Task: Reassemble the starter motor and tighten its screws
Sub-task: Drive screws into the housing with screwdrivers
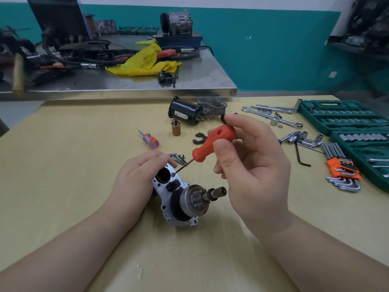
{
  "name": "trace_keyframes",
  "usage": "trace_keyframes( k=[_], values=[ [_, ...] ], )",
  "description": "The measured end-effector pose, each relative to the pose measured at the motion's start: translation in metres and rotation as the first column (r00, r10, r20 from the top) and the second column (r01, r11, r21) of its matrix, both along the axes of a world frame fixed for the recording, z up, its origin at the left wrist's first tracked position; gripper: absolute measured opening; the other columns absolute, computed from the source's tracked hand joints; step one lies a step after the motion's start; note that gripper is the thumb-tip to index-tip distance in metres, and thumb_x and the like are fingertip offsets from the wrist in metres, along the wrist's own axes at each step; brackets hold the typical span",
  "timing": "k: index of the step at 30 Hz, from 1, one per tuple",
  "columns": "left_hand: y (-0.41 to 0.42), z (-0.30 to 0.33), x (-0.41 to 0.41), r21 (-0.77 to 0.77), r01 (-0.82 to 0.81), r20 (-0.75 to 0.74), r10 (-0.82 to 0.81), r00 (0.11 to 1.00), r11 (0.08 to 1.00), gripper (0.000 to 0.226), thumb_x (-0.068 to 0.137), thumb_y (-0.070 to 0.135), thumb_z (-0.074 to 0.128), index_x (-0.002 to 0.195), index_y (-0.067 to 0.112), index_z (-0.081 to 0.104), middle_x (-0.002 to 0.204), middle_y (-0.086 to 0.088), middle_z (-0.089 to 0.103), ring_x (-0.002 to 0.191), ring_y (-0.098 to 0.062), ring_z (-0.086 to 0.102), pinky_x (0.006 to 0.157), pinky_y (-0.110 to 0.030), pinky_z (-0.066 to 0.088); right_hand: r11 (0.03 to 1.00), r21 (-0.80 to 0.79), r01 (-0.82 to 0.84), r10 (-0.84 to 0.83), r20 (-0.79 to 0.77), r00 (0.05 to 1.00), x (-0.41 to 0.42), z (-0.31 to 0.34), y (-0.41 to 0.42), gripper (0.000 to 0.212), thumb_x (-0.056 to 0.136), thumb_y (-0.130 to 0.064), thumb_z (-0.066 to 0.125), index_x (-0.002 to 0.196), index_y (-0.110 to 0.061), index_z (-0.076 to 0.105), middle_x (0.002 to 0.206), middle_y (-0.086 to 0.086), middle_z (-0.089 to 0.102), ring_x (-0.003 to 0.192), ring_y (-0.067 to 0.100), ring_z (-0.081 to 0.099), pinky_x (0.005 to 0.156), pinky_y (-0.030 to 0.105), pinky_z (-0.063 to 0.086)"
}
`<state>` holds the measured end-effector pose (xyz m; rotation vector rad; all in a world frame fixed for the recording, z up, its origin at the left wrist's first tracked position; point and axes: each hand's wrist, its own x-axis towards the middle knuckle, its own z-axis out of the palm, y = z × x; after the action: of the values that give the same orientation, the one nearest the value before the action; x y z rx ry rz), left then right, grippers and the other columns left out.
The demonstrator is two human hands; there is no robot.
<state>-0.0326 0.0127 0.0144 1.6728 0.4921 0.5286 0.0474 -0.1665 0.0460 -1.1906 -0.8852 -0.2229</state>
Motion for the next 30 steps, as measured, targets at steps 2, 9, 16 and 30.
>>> trace_keyframes(
  k=[2, 9, 16, 30],
  values=[
    [-0.0002, 0.0002, -0.0001, 0.007, -0.002, -0.003, 0.002, 1.0, 1.0, 0.029, 0.104, 0.022, 0.059, 0.084, 0.011, 0.076, 0.072, 0.002, 0.063, 0.061, -0.007, 0.056, 0.053, -0.011, 0.043, 1.0, 0.006, 0.0, -0.001, 0.021, 1.0, 0.0011, 0.0006, 0.0, 0.033, 0.101, -0.003, 0.066, 0.124, -0.026, 0.064, 0.101, 0.007, 0.072, 0.072, 0.007, 0.073, 0.062, 0.022, 0.051],
    [-0.0004, 0.0004, 0.0003, -0.01, -0.003, -0.01, 0.003, 1.0, 1.0, 0.028, 0.103, 0.021, 0.058, 0.084, 0.01, 0.076, 0.072, 0.001, 0.064, 0.06, -0.007, 0.057, 0.052, -0.012, 0.044, 1.0, -0.001, -0.021, 0.021, -0.009, 1.0, -0.0016, 0.0002, -0.0037, 0.028, 0.102, -0.006, 0.062, 0.124, -0.023, 0.065, 0.105, 0.009, 0.072, 0.075, 0.01, 0.074, 0.063, 0.019, 0.052],
    [0.0017, -0.0013, 0.0001, 0.018, 0.007, 0.0, -0.007, 1.0, 1.0, 0.026, 0.099, 0.028, 0.06, 0.088, 0.012, 0.077, 0.075, 0.004, 0.066, 0.064, -0.006, 0.059, 0.055, -0.011, 0.044, 0.999, -0.025, 0.023, -0.024, -0.036, 0.999, -0.0035, 0.0006, -0.0035, 0.033, 0.1, 0.0, 0.061, 0.126, -0.02, 0.065, 0.115, 0.001, 0.077, 0.072, 0.016, 0.072, 0.063, 0.023, 0.054],
    [0.0032, -0.0019, 0.0001, 0.109, 0.013, -0.014, -0.011, 1.0, 0.994, 0.033, 0.09, 0.037, 0.054, 0.088, 0.015, 0.078, 0.08, 0.002, 0.068, 0.069, -0.005, 0.06, 0.058, -0.01, 0.045, 0.999, -0.017, 0.04, -0.041, -0.078, 0.996, 0.0022, 0.0, -0.001, 0.035, 0.098, -0.007, 0.068, 0.121, -0.034, 0.066, 0.11, -0.002, 0.077, 0.07, 0.012, 0.068, 0.061, 0.018, 0.05]
  ],
)
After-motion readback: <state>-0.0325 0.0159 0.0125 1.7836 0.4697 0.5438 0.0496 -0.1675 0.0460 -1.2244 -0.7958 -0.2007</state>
